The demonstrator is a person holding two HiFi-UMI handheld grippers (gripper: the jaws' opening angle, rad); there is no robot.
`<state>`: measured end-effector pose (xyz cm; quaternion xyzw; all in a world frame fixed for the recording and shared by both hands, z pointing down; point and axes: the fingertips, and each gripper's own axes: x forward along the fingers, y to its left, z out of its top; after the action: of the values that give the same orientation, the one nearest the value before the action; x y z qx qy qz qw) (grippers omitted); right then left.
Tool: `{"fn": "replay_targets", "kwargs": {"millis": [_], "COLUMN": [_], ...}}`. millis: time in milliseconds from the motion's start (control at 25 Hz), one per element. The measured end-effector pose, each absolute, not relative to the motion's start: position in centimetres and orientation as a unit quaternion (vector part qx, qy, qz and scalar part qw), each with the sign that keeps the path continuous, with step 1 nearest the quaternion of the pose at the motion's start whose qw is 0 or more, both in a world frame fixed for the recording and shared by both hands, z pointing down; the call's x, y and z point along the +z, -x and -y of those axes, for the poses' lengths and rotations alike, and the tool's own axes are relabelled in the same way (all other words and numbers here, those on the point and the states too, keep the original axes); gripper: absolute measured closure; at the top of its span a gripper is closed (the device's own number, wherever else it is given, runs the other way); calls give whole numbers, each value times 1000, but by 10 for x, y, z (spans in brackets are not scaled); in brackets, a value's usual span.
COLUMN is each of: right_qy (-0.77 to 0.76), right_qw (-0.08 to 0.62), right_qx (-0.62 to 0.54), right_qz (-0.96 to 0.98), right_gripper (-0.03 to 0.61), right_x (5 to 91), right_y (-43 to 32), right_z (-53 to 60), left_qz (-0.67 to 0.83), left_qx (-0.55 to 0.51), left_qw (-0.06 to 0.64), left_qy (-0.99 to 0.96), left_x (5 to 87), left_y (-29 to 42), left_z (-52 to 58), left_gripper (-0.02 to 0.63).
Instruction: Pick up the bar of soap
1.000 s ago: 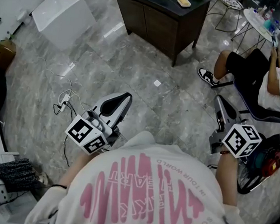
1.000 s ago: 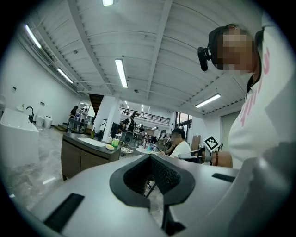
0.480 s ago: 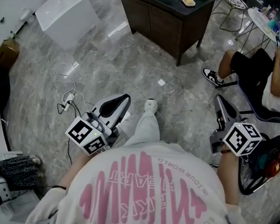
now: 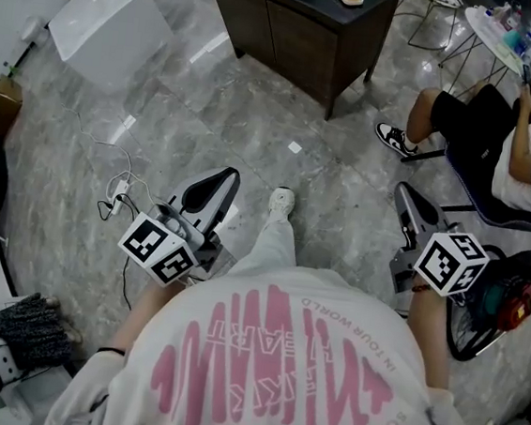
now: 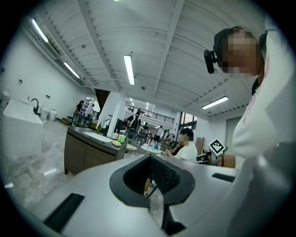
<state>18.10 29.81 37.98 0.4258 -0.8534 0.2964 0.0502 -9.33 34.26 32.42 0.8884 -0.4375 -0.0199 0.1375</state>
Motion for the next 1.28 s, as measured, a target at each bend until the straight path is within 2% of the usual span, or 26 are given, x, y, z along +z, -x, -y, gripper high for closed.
{"fn": "replay_targets", "kwargs": {"millis": [160,960,1280], "right_qy": [-437,-451,-463], "right_qw": [60,67,72], "right_qx": [303,334,349], "right_qz": [845,825,812], "right_gripper": [566,566,566], "right_x": [386,392,399], "right_y": [-178,-142,-131], "right_z": [-279,-117,-77], "left_qz": [434,428,396], "left_qx": [-33,-23,-17], "left_qw": [160,182,216], "left_qy": [-886,-885,-892], "left_x": [333,333,350], "left_y": [102,144,143], "left_z": [-313,-129,-80], "left_gripper": [604,604,606]}}
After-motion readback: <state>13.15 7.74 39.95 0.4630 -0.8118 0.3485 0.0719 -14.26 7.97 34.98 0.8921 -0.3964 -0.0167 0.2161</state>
